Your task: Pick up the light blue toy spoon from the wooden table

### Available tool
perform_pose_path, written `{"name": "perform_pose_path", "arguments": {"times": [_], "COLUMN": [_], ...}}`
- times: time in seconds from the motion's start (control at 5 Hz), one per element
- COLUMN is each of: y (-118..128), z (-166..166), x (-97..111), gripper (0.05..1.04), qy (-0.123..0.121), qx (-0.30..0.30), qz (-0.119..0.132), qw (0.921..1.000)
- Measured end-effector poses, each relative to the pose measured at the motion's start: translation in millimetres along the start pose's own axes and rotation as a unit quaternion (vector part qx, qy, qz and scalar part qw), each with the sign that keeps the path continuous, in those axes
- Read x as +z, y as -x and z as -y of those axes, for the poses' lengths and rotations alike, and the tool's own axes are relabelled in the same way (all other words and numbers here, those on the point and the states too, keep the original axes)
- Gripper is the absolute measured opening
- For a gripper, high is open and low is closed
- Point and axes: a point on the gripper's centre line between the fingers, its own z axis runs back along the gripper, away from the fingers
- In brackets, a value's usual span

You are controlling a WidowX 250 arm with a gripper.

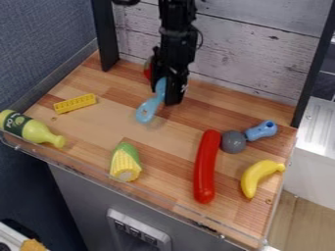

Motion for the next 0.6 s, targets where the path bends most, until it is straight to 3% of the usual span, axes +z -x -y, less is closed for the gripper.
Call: {"name": "perform_pose_path", "arguments": {"times": [0.2, 0.4, 0.6], "y": [-1.4, -0.1, 3.1], "z": [-4.2, -3.5, -4.1], "x": [39.0, 60.7, 71.3], "gripper": [0.783, 0.783, 0.783], "qy": [0.001, 0.014, 0.02], "qx": [0.105, 0.208, 0.323], "qz": [0.002, -0.006, -0.014], "qw": [0.9945, 0.978, 0.946]}}
